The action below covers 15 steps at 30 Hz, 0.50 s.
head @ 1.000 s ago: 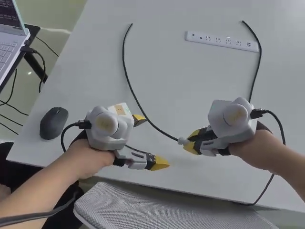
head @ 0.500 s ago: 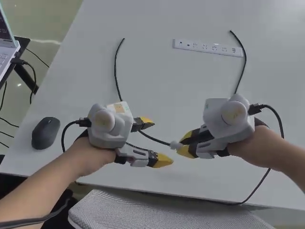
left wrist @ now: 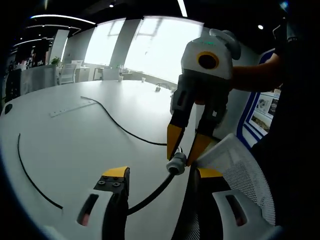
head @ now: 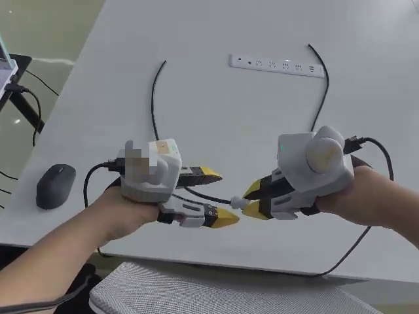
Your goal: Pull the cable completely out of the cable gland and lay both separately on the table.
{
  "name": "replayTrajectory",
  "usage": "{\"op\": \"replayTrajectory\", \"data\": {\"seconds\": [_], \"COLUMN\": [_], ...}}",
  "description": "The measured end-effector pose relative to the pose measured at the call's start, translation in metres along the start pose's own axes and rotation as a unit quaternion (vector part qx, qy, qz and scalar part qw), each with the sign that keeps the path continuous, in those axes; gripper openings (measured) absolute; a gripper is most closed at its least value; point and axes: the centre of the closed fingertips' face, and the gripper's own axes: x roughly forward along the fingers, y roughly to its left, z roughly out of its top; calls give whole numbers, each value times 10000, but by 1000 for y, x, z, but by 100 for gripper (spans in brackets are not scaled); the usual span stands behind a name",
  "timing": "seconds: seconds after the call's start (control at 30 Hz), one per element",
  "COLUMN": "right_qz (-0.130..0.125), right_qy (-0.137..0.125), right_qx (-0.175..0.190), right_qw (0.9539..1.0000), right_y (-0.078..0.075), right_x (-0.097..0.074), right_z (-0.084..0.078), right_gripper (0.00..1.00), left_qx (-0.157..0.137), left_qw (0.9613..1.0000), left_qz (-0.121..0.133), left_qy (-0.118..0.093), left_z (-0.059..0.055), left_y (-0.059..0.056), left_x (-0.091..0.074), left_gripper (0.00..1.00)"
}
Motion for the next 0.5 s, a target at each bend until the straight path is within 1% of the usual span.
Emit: {"op": "replayTrajectory", "data": {"seconds": [0.1, 0.13, 0.17, 0.23, 0.27, 0.4, 0.47, 0.5], "right_qz": [-6, -10, -13, 13, 21, 17, 9, 8], "right_qy": [1, 8, 14, 16, 14, 13, 28, 29], "right_qx": [-218, -361, -426, -452, -535, -689, -766, -787], "right_qw": [9998, 9993, 9991, 9990, 9986, 9976, 9971, 9969], "right_y": [1, 1, 1, 2, 3, 2, 2, 2], "right_x": [-1, -1, -1, -2, -2, -1, -1, 0], "right_z": [0, 0, 0, 1, 2, 3, 2, 2], "right_gripper": [7, 7, 7, 7, 7, 7, 7, 7], "left_qx": [-39, -17, -3, -1, 11, 44, -27, -9], "left_qw": [9999, 9998, 9998, 9996, 9995, 9991, 9989, 9989], "left_qz": [-121, -162, -200, -294, -321, -410, -472, -471], "left_qy": [-89, -100, -89, -23, -24, -45, -29, -33], "left_z": [4, 4, 4, 2, 2, 2, 2, 2], "left_y": [-4, -5, -7, -10, -11, -14, -16, -15], "left_x": [1, 2, 2, 4, 4, 6, 6, 6], "left_gripper": [47, 46, 43, 38, 36, 31, 28, 27]}}
